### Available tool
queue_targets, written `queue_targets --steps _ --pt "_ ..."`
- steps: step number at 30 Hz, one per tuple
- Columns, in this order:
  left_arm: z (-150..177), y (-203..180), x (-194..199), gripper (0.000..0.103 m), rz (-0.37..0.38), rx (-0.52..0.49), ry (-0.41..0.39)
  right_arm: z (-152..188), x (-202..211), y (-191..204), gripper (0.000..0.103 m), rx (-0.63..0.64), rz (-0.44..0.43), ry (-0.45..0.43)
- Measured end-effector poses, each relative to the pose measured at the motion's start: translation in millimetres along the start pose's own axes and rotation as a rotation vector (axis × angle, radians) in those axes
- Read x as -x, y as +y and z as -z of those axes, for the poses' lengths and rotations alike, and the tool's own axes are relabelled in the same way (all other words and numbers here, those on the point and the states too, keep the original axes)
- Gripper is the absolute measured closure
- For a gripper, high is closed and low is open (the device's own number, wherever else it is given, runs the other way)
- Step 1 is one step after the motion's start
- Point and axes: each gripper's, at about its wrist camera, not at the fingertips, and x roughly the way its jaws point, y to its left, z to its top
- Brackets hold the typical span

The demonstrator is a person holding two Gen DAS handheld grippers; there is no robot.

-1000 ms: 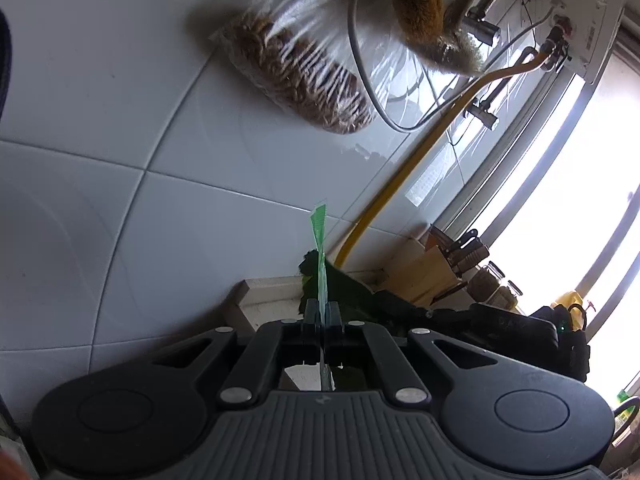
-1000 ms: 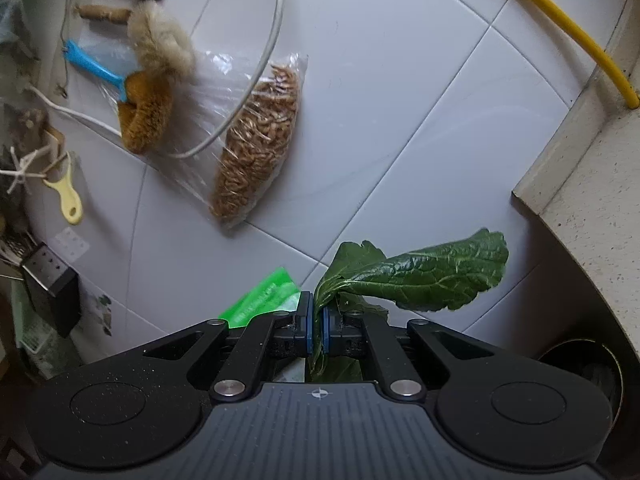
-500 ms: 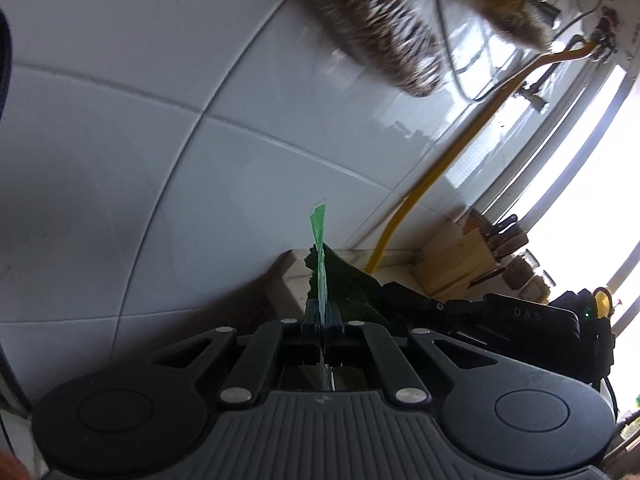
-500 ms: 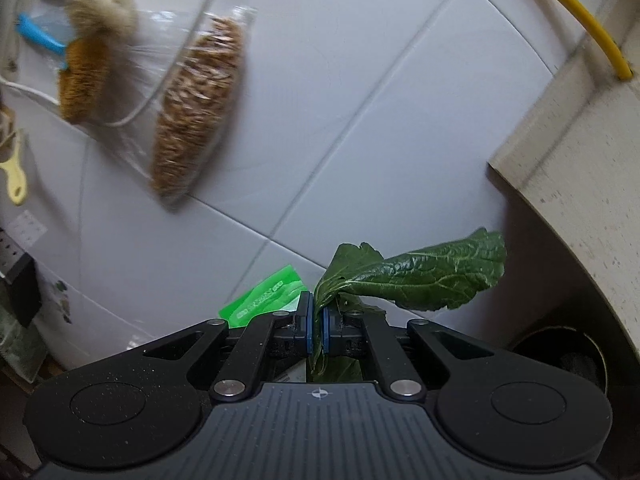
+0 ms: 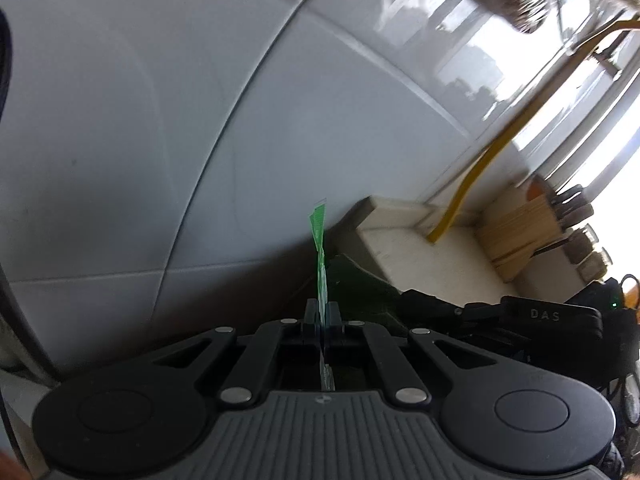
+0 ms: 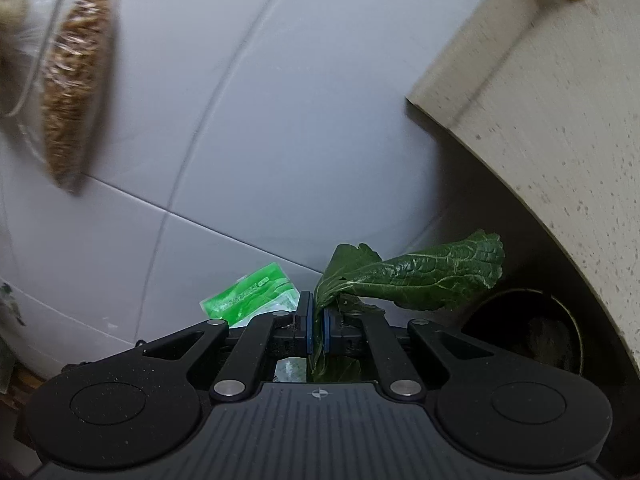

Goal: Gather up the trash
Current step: 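Lift the green wrapper with left tool while right carries the leafy green to the bin, then open both tools over the bin to drop the wrapper and greens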

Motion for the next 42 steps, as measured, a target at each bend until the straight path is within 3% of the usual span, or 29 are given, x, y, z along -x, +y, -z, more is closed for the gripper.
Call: queue_targets --steps 10,14,20,30,37,42 --pt "4.5 8.0 -42.6 0.101 -0.134 -0.031 0.108 3.4 -42.0 -24.3 0.091 0.012 0.114 0.107" --pt "9.9 12.0 -62.1 0.101 -0.191 -0.048 0.170 6.1 -58.7 -30.8 0.080 0.051 0.191 0.139" --pt "15.7 12.1 -80.8 0.093 -0.269 -0.094 0.234 9.7 -84.2 -39.5 0.077 0.100 0.266 0.200" --pt "16.2 13.6 -78.6 0.083 -0.331 -0.129 0.243 20.0 -117.1 -30.0 0.064 0.211 0.369 0.265" --pt "13.9 11.1 -80.1 0.082 -0.331 -0.128 0.232 30.5 -123.0 -16.7 0.060 0.284 0.433 0.269" --pt "14.9 7.4 -81.1 0.080 -0.336 -0.151 0.228 32.3 -117.8 2.5 0.049 0.336 0.457 0.235"
